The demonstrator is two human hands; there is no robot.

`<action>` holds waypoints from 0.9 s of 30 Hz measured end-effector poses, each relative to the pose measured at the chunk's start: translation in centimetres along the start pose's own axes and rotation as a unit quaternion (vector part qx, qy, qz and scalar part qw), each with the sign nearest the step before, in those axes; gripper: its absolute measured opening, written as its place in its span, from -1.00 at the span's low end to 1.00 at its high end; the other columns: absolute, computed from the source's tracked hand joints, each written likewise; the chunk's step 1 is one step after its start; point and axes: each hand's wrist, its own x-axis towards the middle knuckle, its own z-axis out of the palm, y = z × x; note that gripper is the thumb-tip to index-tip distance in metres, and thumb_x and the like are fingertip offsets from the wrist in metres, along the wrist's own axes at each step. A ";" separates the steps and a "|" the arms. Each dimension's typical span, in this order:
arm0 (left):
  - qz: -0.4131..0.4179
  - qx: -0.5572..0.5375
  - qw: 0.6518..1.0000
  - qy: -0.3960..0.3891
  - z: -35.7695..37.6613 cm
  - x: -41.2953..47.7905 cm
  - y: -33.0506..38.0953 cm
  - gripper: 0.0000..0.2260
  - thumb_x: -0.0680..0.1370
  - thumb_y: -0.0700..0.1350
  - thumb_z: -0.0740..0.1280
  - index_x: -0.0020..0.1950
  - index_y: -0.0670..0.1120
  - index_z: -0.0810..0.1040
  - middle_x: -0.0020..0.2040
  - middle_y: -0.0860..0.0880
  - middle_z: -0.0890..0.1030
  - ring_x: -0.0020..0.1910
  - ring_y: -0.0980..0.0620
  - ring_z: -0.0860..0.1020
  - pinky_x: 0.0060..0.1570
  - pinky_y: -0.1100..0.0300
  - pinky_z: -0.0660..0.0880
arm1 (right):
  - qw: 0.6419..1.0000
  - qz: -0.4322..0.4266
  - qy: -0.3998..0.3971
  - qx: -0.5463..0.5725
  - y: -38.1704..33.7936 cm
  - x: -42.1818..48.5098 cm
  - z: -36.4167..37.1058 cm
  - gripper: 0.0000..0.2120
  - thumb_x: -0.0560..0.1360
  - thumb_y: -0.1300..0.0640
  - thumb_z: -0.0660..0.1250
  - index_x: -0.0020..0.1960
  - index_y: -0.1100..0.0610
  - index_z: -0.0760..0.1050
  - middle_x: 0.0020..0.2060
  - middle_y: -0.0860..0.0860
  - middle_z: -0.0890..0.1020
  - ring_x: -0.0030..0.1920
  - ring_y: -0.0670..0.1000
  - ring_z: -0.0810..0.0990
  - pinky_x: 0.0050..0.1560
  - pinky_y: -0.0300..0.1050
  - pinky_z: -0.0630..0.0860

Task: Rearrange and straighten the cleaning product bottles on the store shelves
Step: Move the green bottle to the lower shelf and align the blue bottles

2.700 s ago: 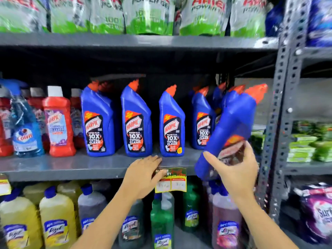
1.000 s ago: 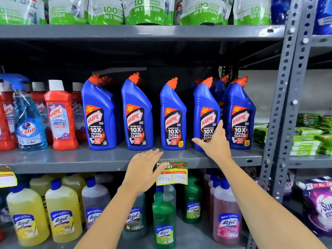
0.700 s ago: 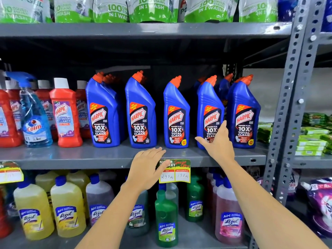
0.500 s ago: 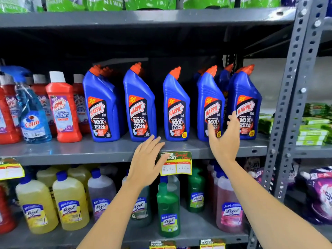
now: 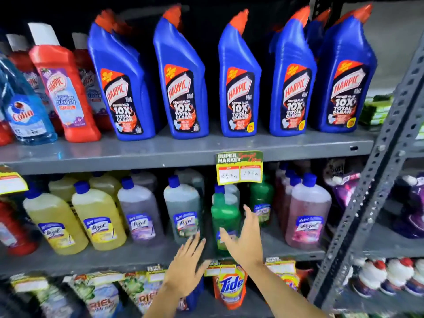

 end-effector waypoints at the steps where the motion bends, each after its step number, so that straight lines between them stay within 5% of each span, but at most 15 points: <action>1: -0.014 0.001 0.999 -0.032 1.0 -0.1 -0.4 -0.24 0.54 0.40 -0.25 0.56 -0.07 0.10 0.54 -0.02 0.02 0.54 -0.11 0.05 0.50 0.03 -0.03 | 1.000 0.021 -0.019 -0.010 -0.1 -0.2 0.6 -0.07 0.34 -0.27 0.41 0.54 0.08 0.11 0.38 0.05 0.36 0.40 0.09 0.38 0.33 0.00 0.43; 3: -0.032 0.019 0.997 -0.070 2.2 -0.1 -0.9 -0.18 0.52 0.42 -0.31 0.54 -0.09 0.19 0.50 -0.01 0.07 0.51 -0.10 0.15 0.46 -0.04 0.07 | 0.998 0.053 -0.039 -0.020 -0.5 -0.4 1.5 0.04 0.29 -0.34 0.44 0.56 0.06 0.04 0.40 0.05 0.36 0.41 0.09 0.36 0.32 0.03 0.44; 5: -0.052 0.034 0.992 -0.109 2.9 -0.1 -1.2 -0.28 0.60 0.34 -0.21 0.41 -0.09 0.44 0.43 -0.02 0.34 0.34 -0.10 0.47 0.35 -0.02 0.22 | 0.996 0.080 -0.029 -0.020 -0.8 -0.3 2.4 0.09 0.26 -0.32 0.49 0.57 0.04 0.01 0.40 0.05 0.38 0.41 0.10 0.36 0.30 0.08 0.46; 7: -0.059 0.036 0.990 -0.123 3.9 -0.3 -1.7 -0.37 0.63 0.30 -0.14 0.39 -0.07 0.44 0.36 -0.06 0.50 0.27 -0.10 0.54 0.26 0.00 0.20 | 0.994 0.103 -0.017 -0.018 -1.0 -0.1 3.1 0.11 0.25 -0.26 0.54 0.56 0.01 -0.02 0.39 0.05 0.39 0.40 0.12 0.39 0.22 0.12 0.51; 16: -0.045 0.033 0.993 -0.104 4.5 -0.9 -1.5 -0.34 0.62 0.32 -0.14 0.50 -0.08 0.29 0.47 -0.12 0.38 0.44 -0.16 0.34 0.36 0.00 0.02 | 0.991 0.133 0.011 -0.012 -0.4 -0.4 4.0 0.08 0.28 -0.11 0.56 0.56 -0.07 -0.07 0.42 -0.04 0.40 0.38 0.08 0.43 0.17 0.16 0.54; 23: -0.015 0.026 0.997 -0.067 4.4 -0.9 -1.6 -0.17 0.45 0.44 -0.41 0.58 0.01 -0.07 0.56 0.03 -0.12 0.55 0.01 -0.16 0.44 0.08 -0.29 | 0.987 0.152 0.047 0.010 2.2 0.8 1.2 -0.07 0.19 -0.10 0.57 0.42 -0.07 0.15 0.23 -0.08 0.51 0.25 0.08 0.53 0.11 0.18 0.56; 27: -0.033 0.022 0.994 -0.101 4.0 -0.9 -1.5 -0.27 0.57 0.37 -0.25 0.56 -0.05 0.14 0.56 -0.07 0.17 0.54 -0.10 0.11 0.42 0.04 -0.14 | 0.983 0.165 0.074 0.017 4.5 2.1 -1.3 -0.09 0.15 -0.14 0.57 0.36 -0.11 0.16 0.20 -0.06 0.54 0.19 0.10 0.58 0.07 0.20 0.57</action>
